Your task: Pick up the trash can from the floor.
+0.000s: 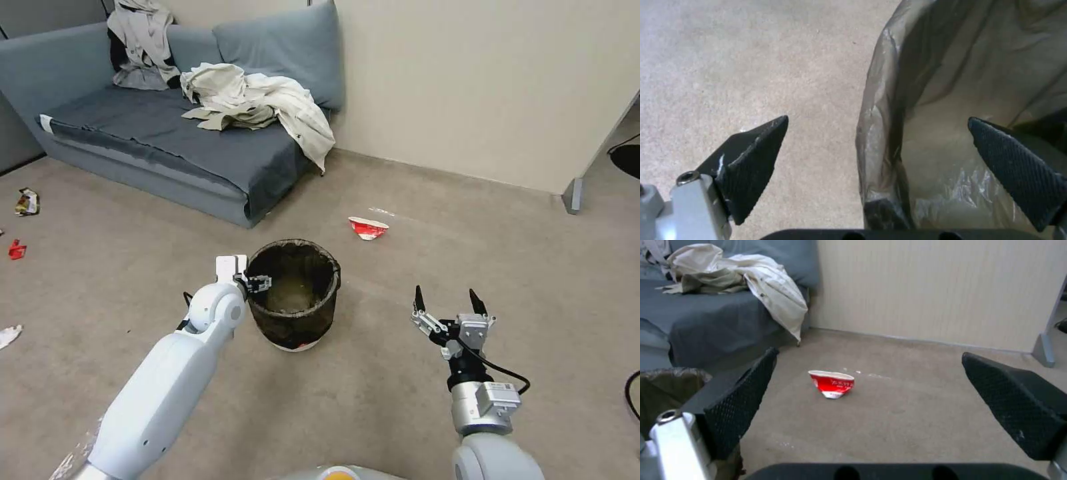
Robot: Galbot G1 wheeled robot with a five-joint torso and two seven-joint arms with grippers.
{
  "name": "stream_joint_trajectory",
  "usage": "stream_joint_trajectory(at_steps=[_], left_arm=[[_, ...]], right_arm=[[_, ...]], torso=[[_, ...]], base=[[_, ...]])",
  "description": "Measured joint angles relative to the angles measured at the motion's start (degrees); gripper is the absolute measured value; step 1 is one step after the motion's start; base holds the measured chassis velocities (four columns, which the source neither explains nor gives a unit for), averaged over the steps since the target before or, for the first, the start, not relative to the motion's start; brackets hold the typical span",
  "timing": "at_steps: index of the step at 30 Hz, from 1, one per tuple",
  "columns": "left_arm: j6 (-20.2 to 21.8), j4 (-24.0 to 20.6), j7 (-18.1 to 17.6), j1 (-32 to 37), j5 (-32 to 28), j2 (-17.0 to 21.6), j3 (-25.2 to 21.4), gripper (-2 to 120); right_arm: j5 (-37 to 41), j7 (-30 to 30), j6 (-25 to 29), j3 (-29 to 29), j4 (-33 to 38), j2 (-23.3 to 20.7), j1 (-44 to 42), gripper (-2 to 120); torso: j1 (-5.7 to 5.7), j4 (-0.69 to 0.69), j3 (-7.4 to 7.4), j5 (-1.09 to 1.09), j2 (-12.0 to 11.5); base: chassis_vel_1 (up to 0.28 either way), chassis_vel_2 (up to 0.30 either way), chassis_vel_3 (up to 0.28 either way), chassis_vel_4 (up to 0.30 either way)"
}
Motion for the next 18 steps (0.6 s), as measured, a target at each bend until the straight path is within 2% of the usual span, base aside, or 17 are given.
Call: stream_joint_trajectory(at_steps=[4, 8, 12, 14, 17, 18], left_arm=[[-0.01, 0.81, 0.03, -0.12, -0.18, -0.26, 0.06, 97], [-0.09, 1.60, -0.06, -0.16, 0.19, -0.53, 0.21, 89], [-0.11, 2.41, -0.35, -0.13, 0.38, -0.71, 0.36, 72], [-0.11, 2.57, -0.41, -0.14, 0.44, -0.72, 0.38, 68], [-0.12, 2.72, -0.57, -0.06, 0.52, -0.71, 0.45, 53], [-0.12, 2.72, -0.57, -0.06, 0.52, -0.71, 0.45, 53]], right_arm=[[0.02, 0.07, 0.04, 0.02, -0.10, 0.00, 0.00, 100], [0.04, 0.10, 0.08, 0.03, -0.18, 0.00, -0.02, 100], [0.04, 0.10, 0.14, 0.01, -0.26, 0.00, -0.04, 100], [0.04, 0.10, 0.15, -0.03, -0.30, 0.00, -0.03, 100], [0.02, 0.10, 0.17, -0.09, -0.48, -0.01, -0.02, 100], [0.02, 0.10, 0.17, -0.09, -0.48, -0.01, -0.02, 100]], torso=[[0.00, 0.00, 0.00, 0.00, 0.00], [0.00, 0.00, -0.01, 0.02, 0.00], [0.00, 0.02, -0.01, 0.01, 0.01], [-0.01, 0.01, -0.01, 0.03, 0.01], [0.00, 0.02, -0.01, 0.03, 0.01], [0.00, 0.02, -0.01, 0.03, 0.01]], base=[[0.000, 0.000, 0.000, 0.000], [0.000, 0.000, 0.000, 0.000], [0.000, 0.000, 0.000, 0.000], [0.000, 0.000, 0.000, 0.000], [0.000, 0.000, 0.000, 0.000], [0.000, 0.000, 0.000, 0.000]])
